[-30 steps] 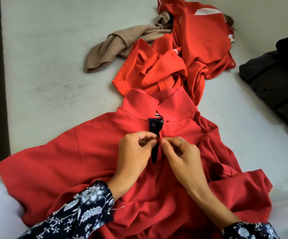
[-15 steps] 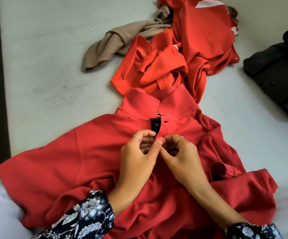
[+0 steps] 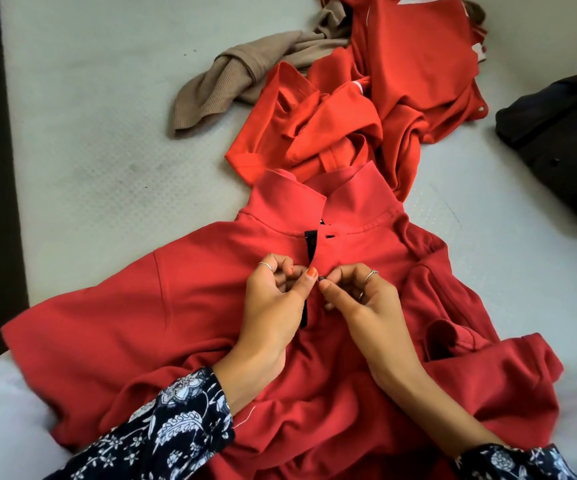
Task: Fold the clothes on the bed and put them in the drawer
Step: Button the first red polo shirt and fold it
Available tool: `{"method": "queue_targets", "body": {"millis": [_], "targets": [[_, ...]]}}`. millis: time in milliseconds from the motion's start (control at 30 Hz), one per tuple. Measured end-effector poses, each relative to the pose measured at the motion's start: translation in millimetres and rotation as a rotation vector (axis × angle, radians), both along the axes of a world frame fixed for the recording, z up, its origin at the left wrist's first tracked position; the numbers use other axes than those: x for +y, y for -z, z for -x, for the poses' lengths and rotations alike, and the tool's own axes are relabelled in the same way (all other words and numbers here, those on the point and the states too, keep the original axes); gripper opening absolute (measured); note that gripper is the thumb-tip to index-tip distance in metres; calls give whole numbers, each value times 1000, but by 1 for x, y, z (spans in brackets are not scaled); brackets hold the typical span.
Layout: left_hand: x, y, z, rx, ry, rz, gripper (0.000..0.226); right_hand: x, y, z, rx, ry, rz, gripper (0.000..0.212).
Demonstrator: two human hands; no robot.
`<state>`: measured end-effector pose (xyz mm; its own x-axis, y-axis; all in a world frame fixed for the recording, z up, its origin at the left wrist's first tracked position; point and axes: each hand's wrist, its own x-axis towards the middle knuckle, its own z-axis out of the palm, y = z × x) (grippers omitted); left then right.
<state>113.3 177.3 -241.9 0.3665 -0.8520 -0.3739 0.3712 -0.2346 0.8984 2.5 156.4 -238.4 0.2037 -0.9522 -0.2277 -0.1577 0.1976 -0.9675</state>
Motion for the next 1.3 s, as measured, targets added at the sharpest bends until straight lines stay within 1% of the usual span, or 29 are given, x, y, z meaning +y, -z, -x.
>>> {"method": "queue_targets", "body": {"millis": [200,267,300,367,500,567,633,700,767,867,933,1000,1100,1133,1200,1300], "targets": [[-2,2,-1,-34,27,1,36,-12,-5,7,-285,-19,-279,12],[-3,3,-2,-92,59,2,33,-15,-5,9,-321,-43,-336,14],[-3,4,-3,-138,75,10,32,-17,-6,10,-292,-65,-328,14],[-2,7,-4,-261,115,30,28,-18,-5,10,-132,-131,-234,15],[2,14,-3,-466,170,81,28,-17,-3,10,262,-191,51,17],[4,15,-2,-543,178,110,32,-13,-1,9,376,-185,184,15],[6,16,-2,-620,194,144,36,-8,2,7,391,-172,228,13],[8,16,-3,-701,212,188,37,-6,4,6,373,-153,209,13],[9,15,-3,-737,219,214,39,-5,5,6,369,-144,200,17],[8,14,-4,-727,225,213,50,-3,5,4,371,-126,209,25],[7,14,-6,-701,237,210,56,-2,5,4,351,-124,185,26],[6,16,-8,-669,244,190,60,-4,5,6,332,-147,143,22],[5,18,-7,-626,250,152,60,-10,0,5,348,-123,159,5],[4,18,-7,-626,248,145,59,-14,-3,3,369,-88,201,10],[3,16,-7,-672,264,136,53,-21,-7,-3,437,-57,255,27],[5,13,-7,-792,316,175,36,-29,-10,-9,540,-48,248,40]]}}
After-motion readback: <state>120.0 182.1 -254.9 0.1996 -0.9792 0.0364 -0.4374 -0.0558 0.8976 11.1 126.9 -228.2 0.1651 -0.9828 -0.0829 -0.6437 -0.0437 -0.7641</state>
